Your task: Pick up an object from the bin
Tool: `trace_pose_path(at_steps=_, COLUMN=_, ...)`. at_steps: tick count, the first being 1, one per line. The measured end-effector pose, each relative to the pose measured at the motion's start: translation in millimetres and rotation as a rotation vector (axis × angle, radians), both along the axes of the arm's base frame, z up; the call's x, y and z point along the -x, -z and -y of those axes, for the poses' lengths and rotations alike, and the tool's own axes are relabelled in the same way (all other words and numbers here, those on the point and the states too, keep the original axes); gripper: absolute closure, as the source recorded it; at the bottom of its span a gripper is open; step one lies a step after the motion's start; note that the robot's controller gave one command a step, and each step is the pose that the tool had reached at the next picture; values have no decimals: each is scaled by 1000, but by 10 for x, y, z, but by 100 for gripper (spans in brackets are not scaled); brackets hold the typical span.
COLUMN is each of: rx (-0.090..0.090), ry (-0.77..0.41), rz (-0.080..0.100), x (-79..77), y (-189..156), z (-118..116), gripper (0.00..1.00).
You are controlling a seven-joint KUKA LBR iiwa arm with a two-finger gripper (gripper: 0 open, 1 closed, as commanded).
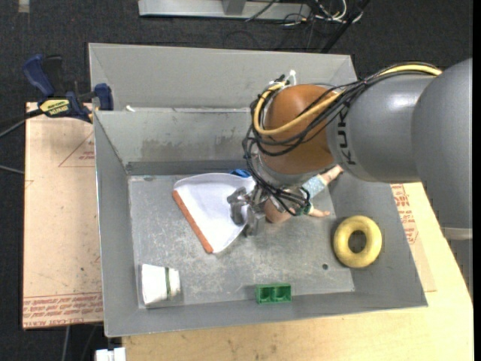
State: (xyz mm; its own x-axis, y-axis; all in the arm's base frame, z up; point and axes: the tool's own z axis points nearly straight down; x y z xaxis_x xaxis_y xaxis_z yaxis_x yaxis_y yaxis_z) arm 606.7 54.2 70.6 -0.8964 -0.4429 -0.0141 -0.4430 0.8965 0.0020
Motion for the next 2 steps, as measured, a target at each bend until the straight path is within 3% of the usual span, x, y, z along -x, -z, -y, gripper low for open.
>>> trace_pose_path(at_steps=2, rx=0, ry=0, rz=-9, x=30, y=-229, z=-3, gripper=100)
